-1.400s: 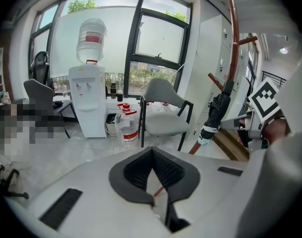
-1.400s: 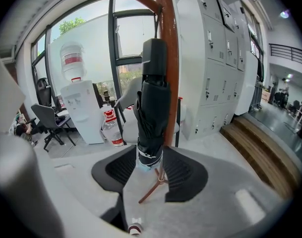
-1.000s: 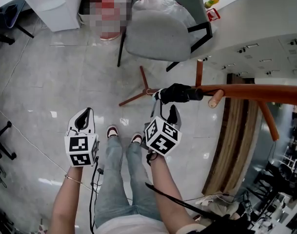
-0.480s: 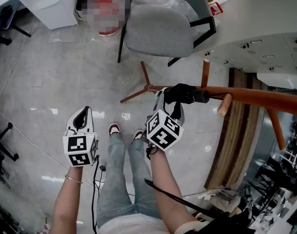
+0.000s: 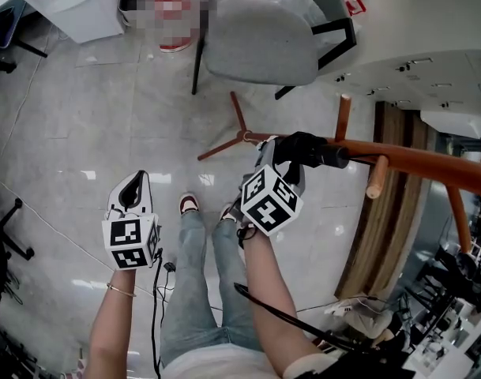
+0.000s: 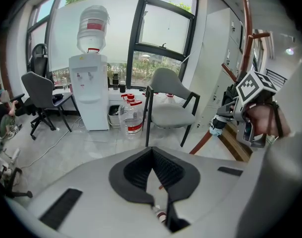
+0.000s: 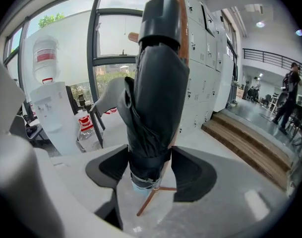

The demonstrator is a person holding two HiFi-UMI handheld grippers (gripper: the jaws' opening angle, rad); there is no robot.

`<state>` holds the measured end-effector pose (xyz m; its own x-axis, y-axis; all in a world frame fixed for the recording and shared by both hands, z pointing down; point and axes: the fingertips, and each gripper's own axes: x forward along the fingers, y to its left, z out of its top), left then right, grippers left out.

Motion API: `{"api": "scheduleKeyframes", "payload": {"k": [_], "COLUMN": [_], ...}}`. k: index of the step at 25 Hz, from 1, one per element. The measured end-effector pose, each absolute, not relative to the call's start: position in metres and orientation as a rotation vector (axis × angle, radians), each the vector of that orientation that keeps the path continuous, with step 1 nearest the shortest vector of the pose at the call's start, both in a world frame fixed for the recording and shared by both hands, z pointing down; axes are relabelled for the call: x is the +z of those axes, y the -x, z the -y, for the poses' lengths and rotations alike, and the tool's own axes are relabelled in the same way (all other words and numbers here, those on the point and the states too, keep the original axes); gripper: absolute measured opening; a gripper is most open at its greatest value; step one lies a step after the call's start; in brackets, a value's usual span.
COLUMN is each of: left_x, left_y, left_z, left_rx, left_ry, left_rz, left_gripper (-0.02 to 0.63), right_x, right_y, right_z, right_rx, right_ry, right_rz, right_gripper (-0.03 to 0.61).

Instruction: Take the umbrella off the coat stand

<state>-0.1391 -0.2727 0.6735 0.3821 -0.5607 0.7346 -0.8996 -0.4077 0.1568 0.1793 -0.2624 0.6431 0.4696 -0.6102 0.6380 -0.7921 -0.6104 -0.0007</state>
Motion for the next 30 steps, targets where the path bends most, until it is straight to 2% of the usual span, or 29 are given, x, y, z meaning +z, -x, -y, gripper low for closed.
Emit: {"api": "scheduleKeyframes", "payload": {"k": [18,30], "left_x": [0.673,0.67], "left_y": [0.133,0.133], "left_z": [0.269,0.257], "left_rx": [0.806,0.798], "left_ry": [-2.102,-2.097], "left_rz": [1.233,1.249], "left_gripper": [0.002,0.002], "right_x": [0.636,0.634], "right_y": [-0.187,-0.184], "right_z": [0.273,0.264], "right_rx": [0.874,0.855], "right_ry": [-2.46,-2.424], "right_rz": [1.053,1.11], "right_gripper": [0.256,0.221]}}
